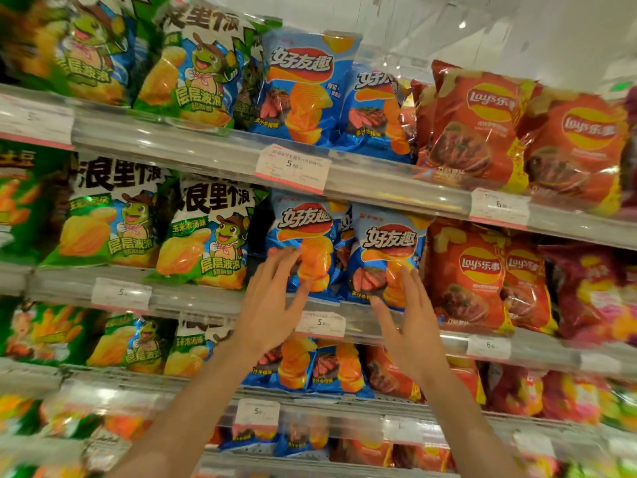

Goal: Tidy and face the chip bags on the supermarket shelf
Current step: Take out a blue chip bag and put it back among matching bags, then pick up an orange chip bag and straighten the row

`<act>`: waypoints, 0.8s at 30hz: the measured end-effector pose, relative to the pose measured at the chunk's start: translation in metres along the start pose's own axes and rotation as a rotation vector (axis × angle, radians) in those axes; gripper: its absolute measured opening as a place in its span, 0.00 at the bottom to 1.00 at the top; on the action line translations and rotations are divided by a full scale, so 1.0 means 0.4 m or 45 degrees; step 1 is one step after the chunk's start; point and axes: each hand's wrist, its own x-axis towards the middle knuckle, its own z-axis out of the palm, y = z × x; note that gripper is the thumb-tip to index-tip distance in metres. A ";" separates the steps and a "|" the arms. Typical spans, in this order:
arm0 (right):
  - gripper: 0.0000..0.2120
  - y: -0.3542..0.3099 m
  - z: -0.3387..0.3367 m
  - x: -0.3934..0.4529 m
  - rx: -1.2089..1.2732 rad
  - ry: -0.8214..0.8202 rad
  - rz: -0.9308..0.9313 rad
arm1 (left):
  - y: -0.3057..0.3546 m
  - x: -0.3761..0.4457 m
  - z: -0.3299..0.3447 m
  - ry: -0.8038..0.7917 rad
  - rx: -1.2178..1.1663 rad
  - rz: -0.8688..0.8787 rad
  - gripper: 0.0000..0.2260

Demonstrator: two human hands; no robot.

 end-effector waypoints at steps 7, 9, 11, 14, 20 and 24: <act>0.33 -0.001 -0.024 -0.247 0.192 -0.105 0.211 | 0.069 -0.202 -0.058 -0.118 -0.013 -0.213 0.25; 0.35 0.002 -0.018 -0.311 0.226 -0.135 0.282 | 0.088 -0.260 -0.083 -0.134 -0.021 -0.272 0.25; 0.36 0.006 -0.008 -0.365 0.246 -0.165 0.362 | 0.104 -0.320 -0.107 -0.172 -0.022 -0.306 0.24; 0.32 -0.009 0.005 -0.434 0.255 -0.177 0.429 | 0.117 -0.398 -0.155 -0.239 0.002 -0.364 0.24; 0.30 -0.088 0.016 -0.524 0.294 -0.141 0.440 | 0.117 -0.489 -0.270 -0.228 0.043 -0.433 0.21; 0.26 -0.171 0.048 -0.537 0.316 -0.187 0.484 | 0.080 -0.520 -0.350 -0.226 0.037 -0.431 0.19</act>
